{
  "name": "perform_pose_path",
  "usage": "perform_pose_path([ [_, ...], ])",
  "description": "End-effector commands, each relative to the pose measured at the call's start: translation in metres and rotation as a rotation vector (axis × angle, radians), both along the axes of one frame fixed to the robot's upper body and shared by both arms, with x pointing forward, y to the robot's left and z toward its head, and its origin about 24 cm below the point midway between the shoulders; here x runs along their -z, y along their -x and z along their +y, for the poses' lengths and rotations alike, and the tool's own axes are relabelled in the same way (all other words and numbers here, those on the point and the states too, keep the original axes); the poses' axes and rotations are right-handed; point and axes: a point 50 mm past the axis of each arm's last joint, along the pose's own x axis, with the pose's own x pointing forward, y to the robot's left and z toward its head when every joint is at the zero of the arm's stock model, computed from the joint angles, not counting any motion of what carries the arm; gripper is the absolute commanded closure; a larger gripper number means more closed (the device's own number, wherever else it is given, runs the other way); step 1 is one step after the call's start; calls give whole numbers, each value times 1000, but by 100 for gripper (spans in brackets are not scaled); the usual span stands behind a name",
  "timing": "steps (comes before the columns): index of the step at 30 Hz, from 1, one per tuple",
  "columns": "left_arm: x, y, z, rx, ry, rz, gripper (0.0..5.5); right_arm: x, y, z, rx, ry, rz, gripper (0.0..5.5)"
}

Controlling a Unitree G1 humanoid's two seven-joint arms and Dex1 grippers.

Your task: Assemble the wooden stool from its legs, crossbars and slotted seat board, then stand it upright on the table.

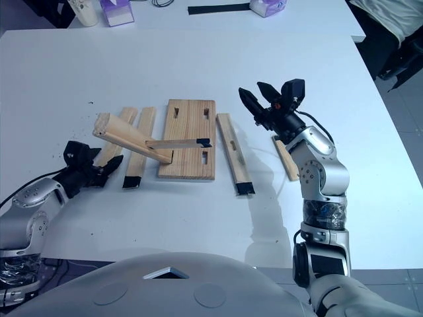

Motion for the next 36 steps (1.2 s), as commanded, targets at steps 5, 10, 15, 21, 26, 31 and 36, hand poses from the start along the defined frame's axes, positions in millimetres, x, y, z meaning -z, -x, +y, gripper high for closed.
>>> perform_pose_path([
  [5, 4, 21, 4, 64, -15, 221, 165, 5, 15, 3, 91, -44, -6, 224],
  [10, 4, 19, 4, 83, -62, 261, 212, -8, 12, 3, 198, -99, -37, 224],
  [15, -9, -13, 5, 71, -153, 172, 304, -47, -3, -2, 380, -144, -111, 224],
  [21, -23, -44, -13, 88, -84, 61, 347, -85, -22, 6, 394, 109, -188, 224],
  [26, -138, -101, -1, -33, -12, -405, 347, -88, -62, -6, 517, 532, -247, 224],
  [31, -277, -91, -12, 53, 298, -934, 347, -157, -96, 15, 372, 228, -427, 224],
  [36, -288, -62, -86, 577, 709, -960, 347, -199, -88, 59, -331, -368, -220, 224],
])
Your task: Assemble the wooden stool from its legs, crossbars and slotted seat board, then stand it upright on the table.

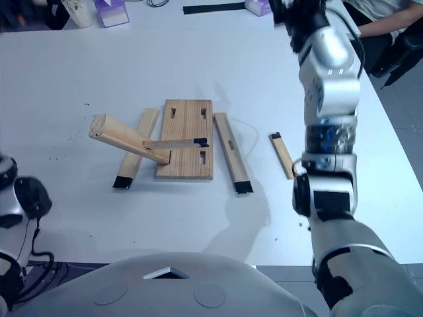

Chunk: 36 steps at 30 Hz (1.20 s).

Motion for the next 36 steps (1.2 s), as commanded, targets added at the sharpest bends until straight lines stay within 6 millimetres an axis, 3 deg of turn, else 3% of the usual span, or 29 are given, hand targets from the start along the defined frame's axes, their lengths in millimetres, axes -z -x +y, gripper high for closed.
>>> perform_pose_path([
  [1, -12, 35, -66, 545, 105, -134, 347, -61, 20, 53, -819, -359, 32, 224],
  [3, 1, 41, -80, 656, 77, -104, 347, -67, 42, 64, -1076, -266, 23, 224],
  [5, 7, 50, -88, 776, 55, -103, 347, -65, 58, 60, -1225, -167, 19, 224],
  [10, 21, 65, -90, 940, -21, -66, 347, -70, 66, 34, -1374, -39, -20, 202],
  [12, 27, 68, -89, 966, -53, -46, 347, -77, 66, 27, -1390, -5, -38, 171],
  [18, 35, 67, -86, 958, -74, -16, 347, -96, 75, 15, -1460, 114, -95, 164],
  [24, 47, 60, -92, 933, -153, 31, 347, -103, 82, 20, -1516, 130, -96, 164],
  [36, 74, 58, -83, 857, -229, 62, 347, -91, 81, 27, -1525, 25, -27, 164],
])
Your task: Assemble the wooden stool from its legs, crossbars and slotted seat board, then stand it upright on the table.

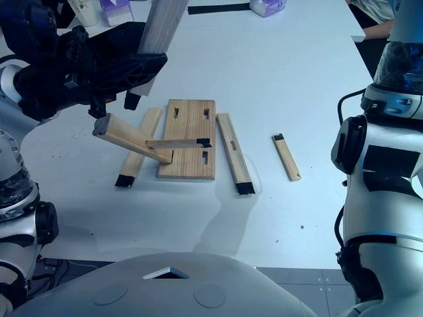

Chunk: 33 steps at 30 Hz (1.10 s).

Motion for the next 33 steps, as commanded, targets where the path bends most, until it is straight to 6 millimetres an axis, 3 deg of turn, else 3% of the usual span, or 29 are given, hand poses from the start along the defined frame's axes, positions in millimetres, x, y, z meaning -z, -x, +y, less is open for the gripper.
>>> perform_pose_path([
  [1, 7, 3, 1, -3, -47, -10, 347, 3, 1, 5, 9, -15, 35, 164],
  [4, 9, 1, 1, -7, -56, -11, 347, 4, 1, 9, 16, -18, 53, 164],
  [16, 8, 0, 3, -10, -37, -18, 347, 19, 1, 10, 76, -9, 142, 340],
  [25, 22, -4, 10, -59, -112, -9, 347, 24, 4, 8, 104, -28, 133, 343],
  [32, 16, -14, 17, -107, -56, -21, 347, 25, 3, 7, 166, -28, 107, 345],
  [33, 15, -15, 18, -115, -46, -14, 311, 26, 0, 7, 187, -28, 99, 345],
])
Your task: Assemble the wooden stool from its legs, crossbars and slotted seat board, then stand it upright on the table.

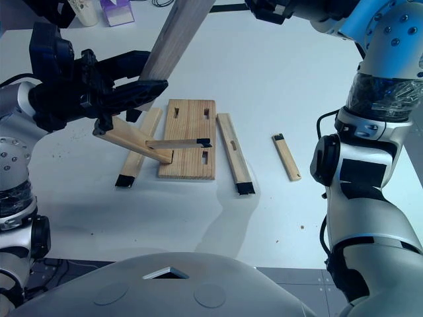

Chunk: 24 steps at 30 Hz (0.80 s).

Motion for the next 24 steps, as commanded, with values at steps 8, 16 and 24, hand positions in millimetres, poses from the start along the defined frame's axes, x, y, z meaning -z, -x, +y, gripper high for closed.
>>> perform_pose_path([
  [8, 13, -26, 53, -342, -37, 33, 229, 26, -27, -14, 347, 101, -194, 348],
  [16, 31, -30, 100, -918, 368, 132, 229, 108, -18, -33, 390, 399, -284, 348],
  [24, 63, -22, 68, -1157, 595, 378, 229, 113, 26, -45, 301, 424, -260, 348],
])
